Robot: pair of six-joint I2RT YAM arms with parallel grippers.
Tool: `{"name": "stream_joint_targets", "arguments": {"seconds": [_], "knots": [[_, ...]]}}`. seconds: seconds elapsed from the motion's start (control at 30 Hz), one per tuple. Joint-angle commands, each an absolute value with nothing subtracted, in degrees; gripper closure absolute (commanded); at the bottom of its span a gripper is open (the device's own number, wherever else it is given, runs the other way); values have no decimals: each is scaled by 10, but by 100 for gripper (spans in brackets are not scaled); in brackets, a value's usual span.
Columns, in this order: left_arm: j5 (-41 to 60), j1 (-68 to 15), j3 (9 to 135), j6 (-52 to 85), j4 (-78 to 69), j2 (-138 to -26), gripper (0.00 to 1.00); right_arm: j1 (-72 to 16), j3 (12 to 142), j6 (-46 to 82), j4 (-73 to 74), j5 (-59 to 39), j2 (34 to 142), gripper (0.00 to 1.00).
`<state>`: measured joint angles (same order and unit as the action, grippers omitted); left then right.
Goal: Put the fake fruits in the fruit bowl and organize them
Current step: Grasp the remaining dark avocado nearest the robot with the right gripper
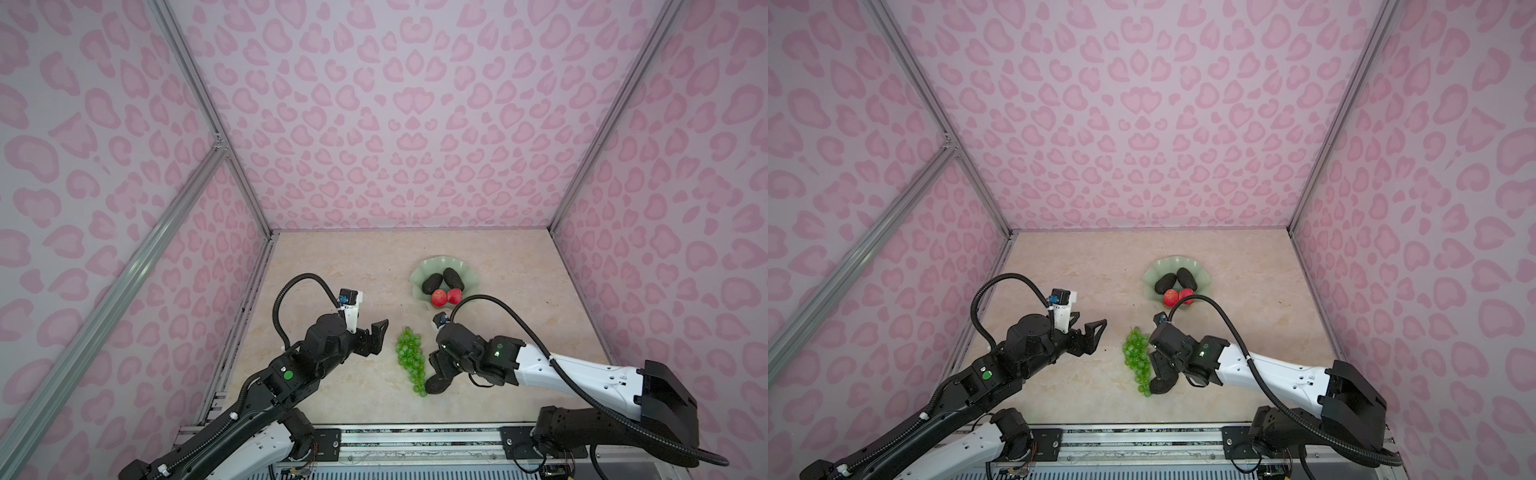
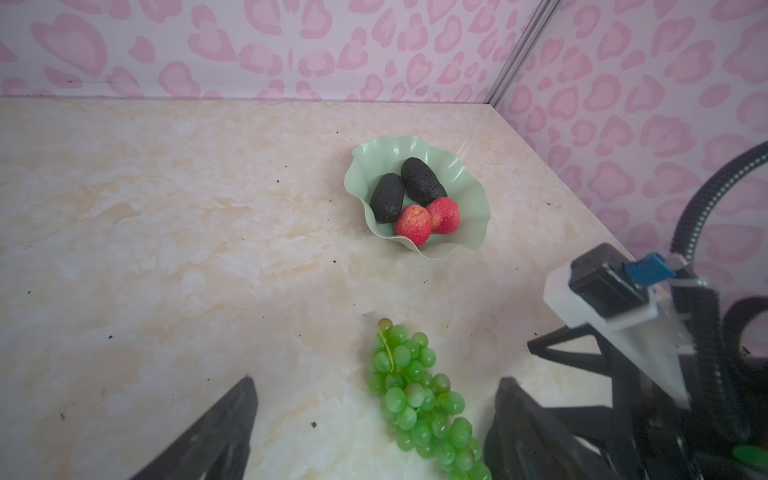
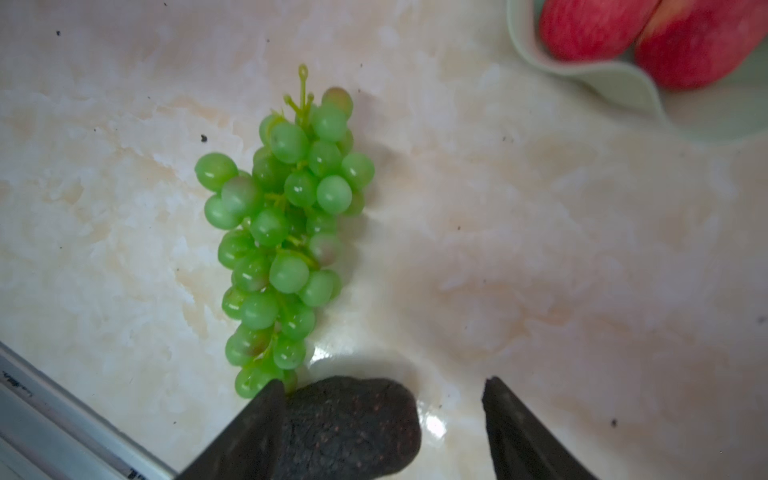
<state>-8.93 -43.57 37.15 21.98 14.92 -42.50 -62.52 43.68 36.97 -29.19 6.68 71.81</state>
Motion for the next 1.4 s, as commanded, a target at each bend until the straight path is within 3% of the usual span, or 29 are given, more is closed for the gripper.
{"name": "stream_joint_targets", "arguments": {"seconds": [0.0,0.13,0.43,0.93,1.23,1.37], "knots": [[-82,-435,365,220,141,-417,9,-672,424,590,-292,102,712,24],[-77,-436,361,222,144,-408,9,-703,384,706,-238,86,716,23],[-85,-436,348,230,151,-364,9,-755,374,827,-278,142,714,22],[-87,-436,339,236,164,-331,9,-692,313,837,-167,144,719,25],[-94,-436,338,234,172,-318,9,-671,322,821,-130,110,774,37],[-97,-435,338,234,175,-316,9,-666,340,792,-154,128,783,54]]}}
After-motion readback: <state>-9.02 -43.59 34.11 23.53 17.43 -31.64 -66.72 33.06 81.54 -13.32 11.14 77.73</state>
